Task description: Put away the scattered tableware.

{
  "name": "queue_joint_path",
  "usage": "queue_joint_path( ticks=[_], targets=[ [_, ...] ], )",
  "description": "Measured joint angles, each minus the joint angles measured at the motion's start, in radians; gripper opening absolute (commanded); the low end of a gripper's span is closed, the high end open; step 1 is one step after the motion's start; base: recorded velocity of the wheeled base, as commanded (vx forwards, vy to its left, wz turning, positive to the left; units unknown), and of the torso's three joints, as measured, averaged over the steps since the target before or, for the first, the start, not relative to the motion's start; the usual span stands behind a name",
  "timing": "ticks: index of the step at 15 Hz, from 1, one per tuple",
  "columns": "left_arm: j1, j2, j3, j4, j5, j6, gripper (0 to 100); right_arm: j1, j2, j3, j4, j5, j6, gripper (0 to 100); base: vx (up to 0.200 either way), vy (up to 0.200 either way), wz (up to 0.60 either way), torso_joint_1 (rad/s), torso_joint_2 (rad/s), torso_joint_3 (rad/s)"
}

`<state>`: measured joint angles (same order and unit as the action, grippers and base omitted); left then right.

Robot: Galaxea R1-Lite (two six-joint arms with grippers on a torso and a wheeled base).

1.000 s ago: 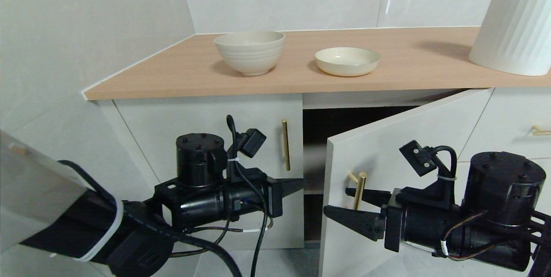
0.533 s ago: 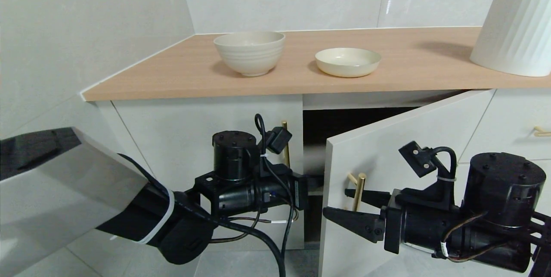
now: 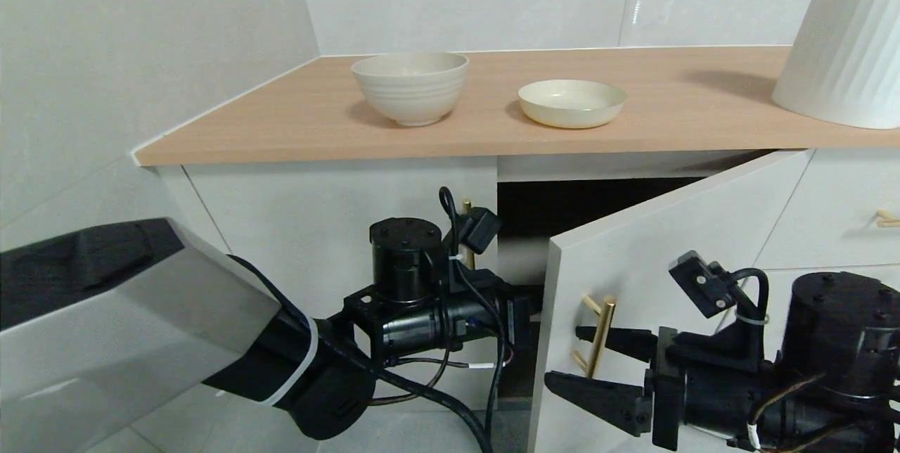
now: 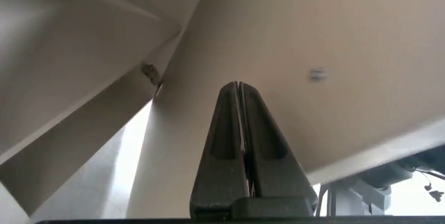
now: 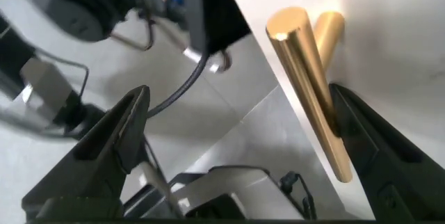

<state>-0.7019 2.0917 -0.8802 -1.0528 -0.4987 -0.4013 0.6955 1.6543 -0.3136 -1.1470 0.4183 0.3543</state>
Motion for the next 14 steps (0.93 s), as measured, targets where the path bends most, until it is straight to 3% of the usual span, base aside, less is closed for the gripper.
queue_joint_path(
  ticks=[5, 9, 11, 14],
  targets=[
    [-0.010, 0.030, 0.047, -0.149, -0.001, 0.007, 0, -0.073, -0.136, 0.154, -0.008, -0.053, -0.122, 100, 0.000, 0.000, 0.00, 0.000, 0.00, 0.000],
    [-0.018, 0.042, 0.050, -0.166, -0.006, 0.007, 0, -0.144, -0.174, 0.177, 0.024, -0.305, -0.211, 100, 0.000, 0.000, 0.00, 0.000, 0.00, 0.000],
    [-0.021, 0.037, 0.036, -0.165, -0.006, 0.007, 0, -0.143, -0.214, 0.157, 0.130, -0.330, -0.224, 100, 0.000, 0.000, 0.00, 0.000, 0.00, 0.000],
    [-0.025, 0.037, 0.026, -0.166, -0.005, 0.006, 0, -0.139, -0.338, 0.079, 0.491, -0.328, -0.226, 100, 0.000, 0.000, 0.00, 0.000, 0.00, 0.000]
  ],
)
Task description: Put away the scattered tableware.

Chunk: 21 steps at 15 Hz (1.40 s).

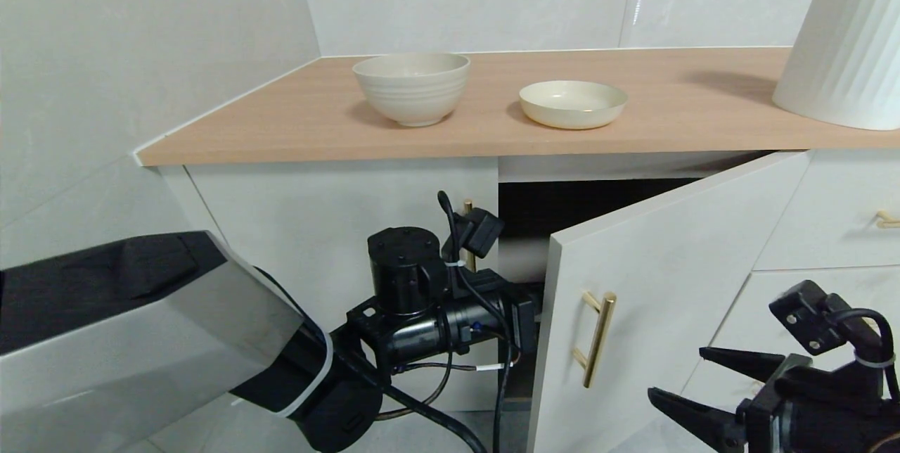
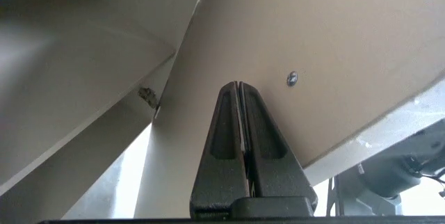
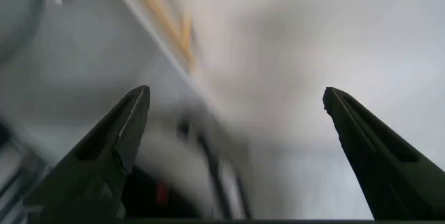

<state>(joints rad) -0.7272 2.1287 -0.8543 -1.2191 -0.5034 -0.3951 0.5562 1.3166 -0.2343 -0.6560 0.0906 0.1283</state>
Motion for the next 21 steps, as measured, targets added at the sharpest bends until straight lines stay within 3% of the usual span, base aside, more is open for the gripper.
queue_joint_path(
  ticks=[1, 4, 6, 12, 21],
  targets=[
    [-0.002, 0.000, -0.001, 0.000, 0.000, 0.000, 0, 0.001, -0.052, -0.042, 0.149, 0.007, 0.000, 100, 0.000, 0.000, 0.00, 0.000, 0.00, 0.000],
    [-0.007, 0.000, -0.002, 0.003, 0.000, 0.000, 0, 0.001, -0.167, -0.140, 0.327, 0.027, 0.001, 100, 0.000, 0.000, 0.00, 0.000, 0.00, 0.000],
    [-0.012, 0.000, -0.002, 0.005, 0.000, 0.000, 0, 0.000, -0.209, -0.158, 0.339, 0.026, 0.001, 100, 0.000, 0.000, 0.00, 0.000, 0.00, 0.000],
    [-0.034, 0.024, -0.034, 0.034, 0.000, 0.000, 0, 0.000, -0.263, -0.129, 0.343, 0.030, 0.000, 100, -0.200, 0.000, 0.00, 0.006, 0.00, 0.002],
    [-0.042, 0.131, -0.154, 0.066, 0.001, -0.004, 0, 0.001, -0.276, -0.112, 0.342, 0.049, -0.001, 100, 0.000, 0.000, 0.00, 0.000, 0.00, 0.000]
  ],
)
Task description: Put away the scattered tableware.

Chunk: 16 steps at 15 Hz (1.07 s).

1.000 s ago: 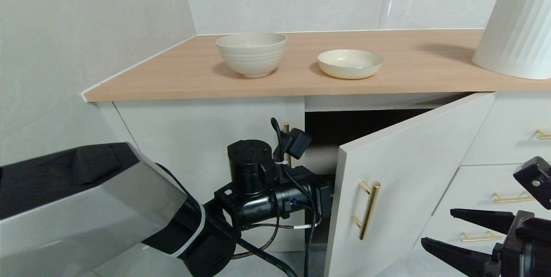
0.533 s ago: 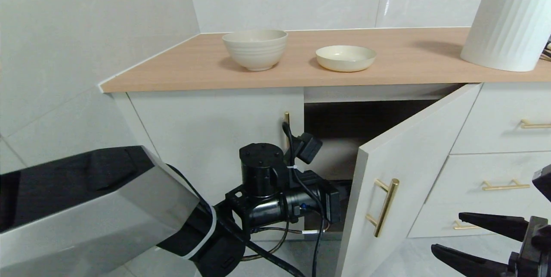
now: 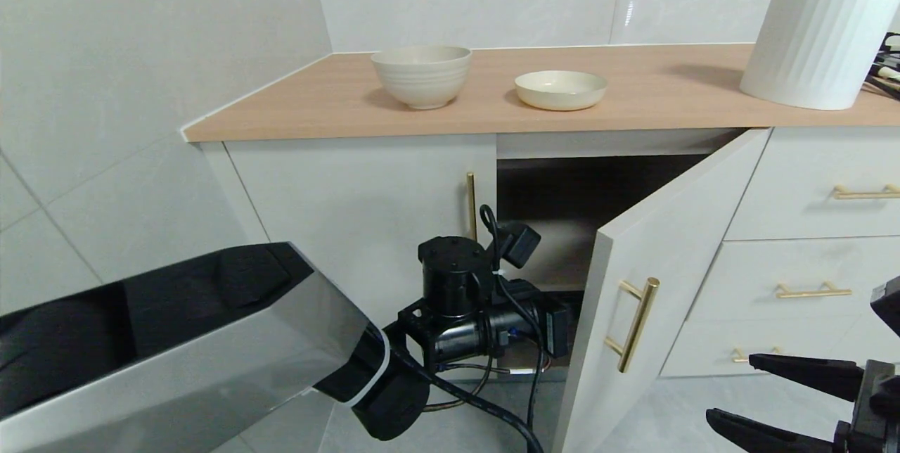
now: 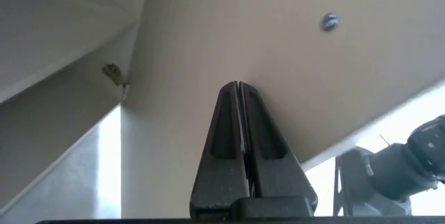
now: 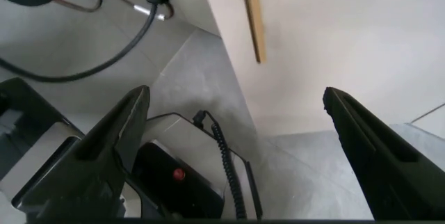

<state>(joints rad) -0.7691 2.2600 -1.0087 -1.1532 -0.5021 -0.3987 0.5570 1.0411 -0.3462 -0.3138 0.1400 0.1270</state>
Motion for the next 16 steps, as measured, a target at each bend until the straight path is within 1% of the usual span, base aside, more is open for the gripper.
queue_joint_path(
  ticks=[4, 5, 6, 7, 11, 12, 14, 15, 16],
  targets=[
    [0.001, -0.003, -0.005, 0.014, 0.001, 0.000, 0, 0.000, -0.021, 0.001, 0.000, 0.021, -0.001, 100, 0.000, 0.000, 0.00, 0.000, 0.00, 0.000],
    [0.000, -0.007, -0.010, 0.029, 0.000, 0.000, 0, 0.000, -0.024, 0.001, 0.001, 0.021, -0.001, 100, 0.000, 0.000, 0.00, 0.000, 0.00, 0.000],
    [0.000, -0.009, -0.021, 0.050, 0.000, -0.002, 0, 0.000, -0.027, 0.001, 0.000, 0.021, -0.001, 100, -0.200, 0.000, 0.00, 0.002, 0.01, 0.002],
    [0.000, -0.010, -0.031, 0.065, 0.001, -0.002, 0, 0.000, -0.030, 0.001, 0.000, 0.021, -0.001, 100, 0.000, 0.000, 0.00, 0.000, 0.00, 0.000],
    [-0.010, -0.011, -0.113, 0.165, -0.002, -0.003, 0, 0.001, -0.053, 0.000, -0.002, 0.030, -0.001, 100, 0.000, 0.000, 0.00, 0.000, 0.00, 0.000],
    [-0.009, -0.009, -0.127, 0.172, -0.001, -0.004, 0, 0.001, -0.059, 0.001, 0.001, 0.031, -0.001, 100, 0.000, 0.000, 0.00, 0.000, 0.00, 0.000],
    [-0.007, -0.006, -0.140, 0.176, 0.001, -0.049, 0, 0.001, -0.074, 0.001, 0.000, 0.041, -0.003, 100, 0.000, 0.000, 0.00, 0.000, 0.00, 0.000],
    [-0.010, -0.005, -0.144, 0.176, 0.001, -0.061, 0, 0.002, -0.083, 0.001, 0.000, 0.061, -0.003, 100, 0.000, 0.000, 0.00, 0.000, 0.00, 0.000],
    [-0.017, -0.005, -0.146, 0.176, 0.000, -0.066, 0, 0.002, -0.093, 0.001, 0.001, 0.095, -0.003, 100, 0.000, 0.000, 0.00, 0.000, 0.00, 0.000]
  ],
)
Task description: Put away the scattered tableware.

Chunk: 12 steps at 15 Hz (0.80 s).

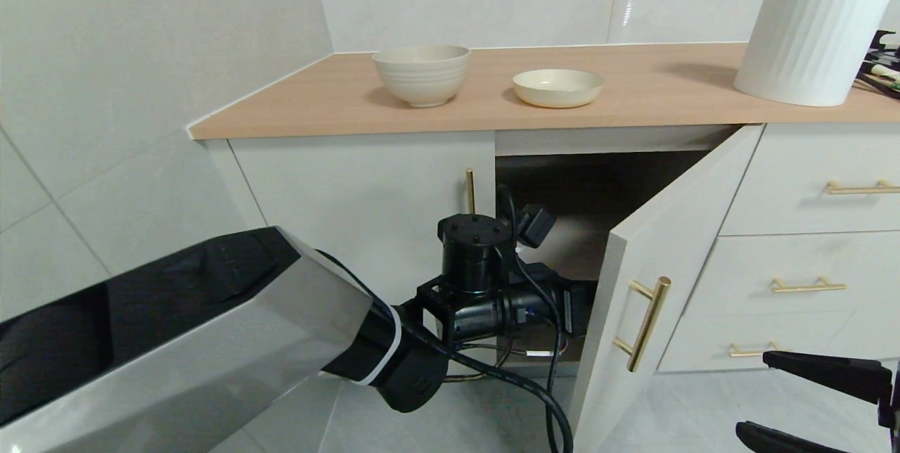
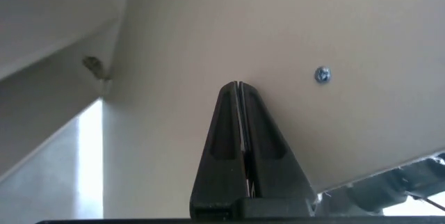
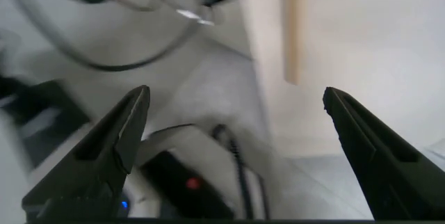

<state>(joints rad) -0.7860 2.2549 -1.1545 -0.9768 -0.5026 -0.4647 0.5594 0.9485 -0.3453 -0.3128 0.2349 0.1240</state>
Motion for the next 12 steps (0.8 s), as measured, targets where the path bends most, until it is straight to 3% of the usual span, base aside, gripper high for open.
queue_joint_path(
  ticks=[3, 6, 9, 12],
  targets=[
    [-0.034, -0.004, -0.003, 0.002, 0.004, -0.003, 0, 0.000, -0.036, 0.006, 0.000, 0.131, 0.001, 100, 0.000, 0.000, 0.00, 0.000, 0.00, 0.000],
    [-0.131, -0.006, -0.028, 0.023, -0.002, -0.003, 0, 0.000, -0.068, 0.013, 0.000, 0.243, 0.001, 100, 0.000, 0.000, 0.00, 0.000, 0.00, 0.000],
    [-0.241, -0.011, -0.039, 0.036, 0.010, -0.003, 0, -0.001, -0.082, 0.019, -0.001, 0.258, 0.001, 100, 0.000, 0.000, 0.00, 0.000, 0.00, 0.000],
    [-0.211, -0.041, 0.001, 0.023, 0.025, -0.003, 0, -0.001, -0.081, 0.020, -0.001, 0.257, 0.002, 100, 0.000, 0.000, 0.00, 0.000, 0.00, 0.000]
  ],
)
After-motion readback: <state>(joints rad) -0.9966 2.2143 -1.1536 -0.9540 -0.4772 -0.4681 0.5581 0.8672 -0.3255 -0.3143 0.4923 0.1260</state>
